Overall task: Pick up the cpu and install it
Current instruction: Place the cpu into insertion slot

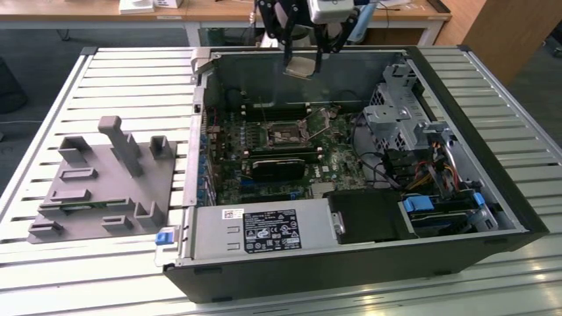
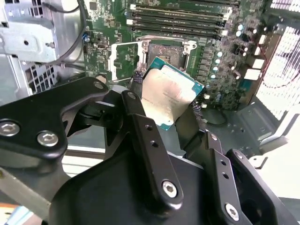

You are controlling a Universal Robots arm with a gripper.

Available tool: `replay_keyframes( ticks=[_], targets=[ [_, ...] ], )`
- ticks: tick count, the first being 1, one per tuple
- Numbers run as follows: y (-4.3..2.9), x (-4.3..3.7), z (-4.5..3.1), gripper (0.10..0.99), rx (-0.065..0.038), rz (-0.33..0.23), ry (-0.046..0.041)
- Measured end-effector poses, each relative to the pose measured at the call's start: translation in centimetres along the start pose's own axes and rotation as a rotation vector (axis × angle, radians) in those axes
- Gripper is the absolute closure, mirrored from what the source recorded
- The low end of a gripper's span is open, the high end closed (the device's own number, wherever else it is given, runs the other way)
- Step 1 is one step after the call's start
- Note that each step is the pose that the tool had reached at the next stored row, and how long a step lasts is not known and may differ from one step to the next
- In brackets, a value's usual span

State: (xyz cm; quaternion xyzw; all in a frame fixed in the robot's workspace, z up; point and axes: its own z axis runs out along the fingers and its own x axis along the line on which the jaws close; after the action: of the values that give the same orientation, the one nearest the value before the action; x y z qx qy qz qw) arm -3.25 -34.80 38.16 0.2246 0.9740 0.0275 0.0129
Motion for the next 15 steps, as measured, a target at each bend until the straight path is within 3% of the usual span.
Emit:
replay_keyframes(
  ticks=[15],
  targets=[
    [0.25,0.12,0.07,0.553,0.004,0.177,-0.0114]
  ],
)
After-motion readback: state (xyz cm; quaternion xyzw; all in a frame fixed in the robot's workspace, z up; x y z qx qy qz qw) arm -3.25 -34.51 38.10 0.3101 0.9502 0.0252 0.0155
